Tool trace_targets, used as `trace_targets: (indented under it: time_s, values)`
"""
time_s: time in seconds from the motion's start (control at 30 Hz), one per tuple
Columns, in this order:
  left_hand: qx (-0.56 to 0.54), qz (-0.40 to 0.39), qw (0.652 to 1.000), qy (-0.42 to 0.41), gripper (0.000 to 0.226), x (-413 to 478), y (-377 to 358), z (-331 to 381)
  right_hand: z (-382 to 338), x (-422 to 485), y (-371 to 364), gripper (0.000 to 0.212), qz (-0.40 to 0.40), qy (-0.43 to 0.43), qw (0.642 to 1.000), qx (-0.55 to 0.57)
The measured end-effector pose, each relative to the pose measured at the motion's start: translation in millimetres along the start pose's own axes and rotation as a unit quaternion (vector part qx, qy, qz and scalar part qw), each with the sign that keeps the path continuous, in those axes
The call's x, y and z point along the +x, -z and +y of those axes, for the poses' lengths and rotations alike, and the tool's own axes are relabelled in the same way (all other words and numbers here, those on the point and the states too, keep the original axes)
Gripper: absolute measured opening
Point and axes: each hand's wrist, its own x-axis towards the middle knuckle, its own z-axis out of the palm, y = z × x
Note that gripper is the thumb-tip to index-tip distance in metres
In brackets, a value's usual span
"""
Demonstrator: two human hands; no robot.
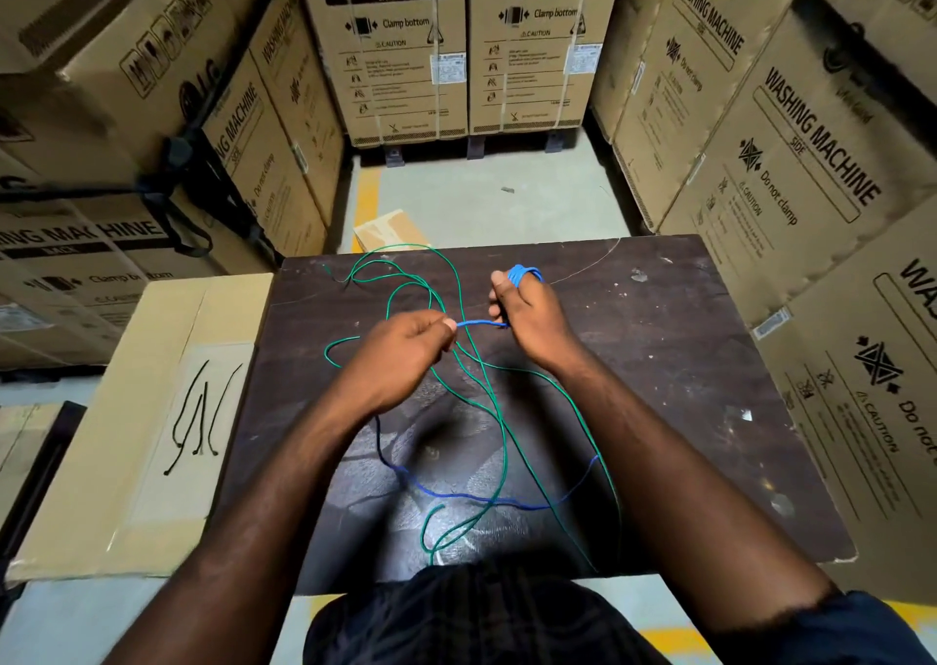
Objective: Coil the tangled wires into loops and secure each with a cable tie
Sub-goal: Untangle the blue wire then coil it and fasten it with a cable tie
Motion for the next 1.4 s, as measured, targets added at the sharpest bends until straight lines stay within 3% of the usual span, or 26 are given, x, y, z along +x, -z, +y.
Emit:
trace_targets:
  time_s: [0.2,0.37,0.5,0.73,1.0,1.4]
  values:
    - [0.024,0.074,0.997,-0.025,0.029,9,29,16,-4,-18,1,0.052,-0.082,-0.017,0.996,-0.039]
    - [0.114,0.168,0.978,-0.033,0.026,23,38,19,-22,-37,-4,0.059,-0.141,0.009,0.988,-0.069]
    - [0.174,0.223,0.959,-0.013,0.024,36,43,3,-31,-47,-11,0.055,-0.16,-0.044,0.984,0.067]
    - [0.197,0.15,0.969,0.024,0.025,58,22,-27,-63,-52,-10,0.056,-0.206,-0.063,0.947,0.238]
    - [0.175,0.055,0.983,0.016,0.043,34,-18,-36,-79,-33,8,0.054,-0.12,-0.048,0.919,0.373]
    - [0.149,0.016,0.989,0.003,0.04,16,-31,-38,-81,-2,9,0.047,0.064,-0.072,0.892,0.441]
